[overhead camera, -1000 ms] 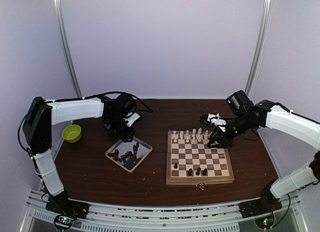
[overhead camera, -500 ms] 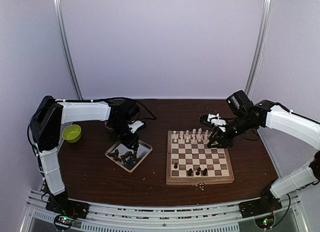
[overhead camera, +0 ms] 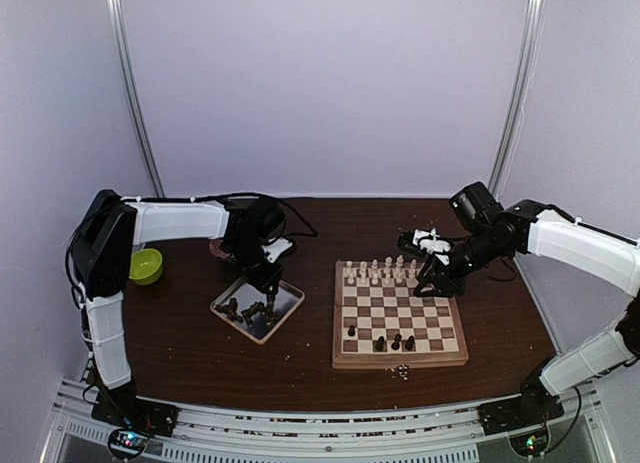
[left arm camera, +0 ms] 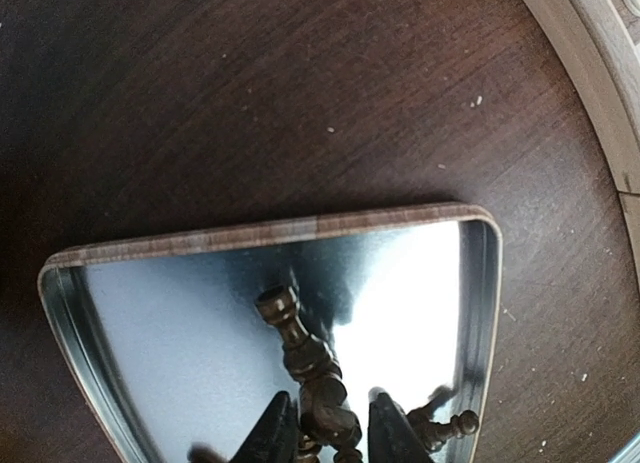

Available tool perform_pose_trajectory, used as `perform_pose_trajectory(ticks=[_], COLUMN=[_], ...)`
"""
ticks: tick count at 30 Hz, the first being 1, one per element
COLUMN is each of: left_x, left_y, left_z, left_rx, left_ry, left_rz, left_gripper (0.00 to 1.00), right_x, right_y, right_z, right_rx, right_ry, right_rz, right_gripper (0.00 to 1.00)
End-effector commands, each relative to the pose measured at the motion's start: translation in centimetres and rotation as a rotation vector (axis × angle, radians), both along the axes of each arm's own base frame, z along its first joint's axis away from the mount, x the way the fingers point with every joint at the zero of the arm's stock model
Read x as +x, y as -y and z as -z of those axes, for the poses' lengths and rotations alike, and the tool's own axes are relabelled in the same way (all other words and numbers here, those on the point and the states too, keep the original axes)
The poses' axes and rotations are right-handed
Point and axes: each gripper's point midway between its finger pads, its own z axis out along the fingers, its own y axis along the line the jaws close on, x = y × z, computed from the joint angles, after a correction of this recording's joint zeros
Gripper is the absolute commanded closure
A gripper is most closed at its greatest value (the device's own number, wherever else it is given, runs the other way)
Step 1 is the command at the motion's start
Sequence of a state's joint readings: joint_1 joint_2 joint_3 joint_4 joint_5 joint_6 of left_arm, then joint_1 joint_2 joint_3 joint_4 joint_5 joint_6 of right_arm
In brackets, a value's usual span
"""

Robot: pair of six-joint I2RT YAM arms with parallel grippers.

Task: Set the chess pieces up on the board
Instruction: Pick up the chess pile from the storage box.

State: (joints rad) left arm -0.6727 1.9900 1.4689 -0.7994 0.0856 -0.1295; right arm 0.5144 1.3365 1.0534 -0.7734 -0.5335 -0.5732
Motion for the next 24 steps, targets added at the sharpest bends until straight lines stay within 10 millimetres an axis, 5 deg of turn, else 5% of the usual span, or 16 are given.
perform_pose_trajectory(ticks=[1, 8, 17, 24], left_x=[0.5, 0.0, -0.1, -0.1], left_y=[1.0, 0.6, 0.1, -0.1], left_z=[-0.2, 0.4, 0.6, -1.0], left_rx=[-0.018, 0.011, 0.052, 0.048], left_ry=[0.014, 0.0, 0.008, 0.029], left_rz=[0.024, 0.044, 0.057, 0.064], left_gripper=[0.71, 0.69, 0.79, 0.86], right_x=[-0.1, -0.1, -0.1, -0.1], right_y=[0.4, 0.4, 0.3, 0.3], right_z=[0.9, 1.1, 1.1, 1.2], right_rx=[-0.025, -0.028, -0.027, -0.031], right_ry=[-0.018, -0.028, -0.029, -0.034], right_rz=[0.008, 0.006, 0.007, 0.007], right_gripper=[0.61, 0.61, 0.61, 0.61])
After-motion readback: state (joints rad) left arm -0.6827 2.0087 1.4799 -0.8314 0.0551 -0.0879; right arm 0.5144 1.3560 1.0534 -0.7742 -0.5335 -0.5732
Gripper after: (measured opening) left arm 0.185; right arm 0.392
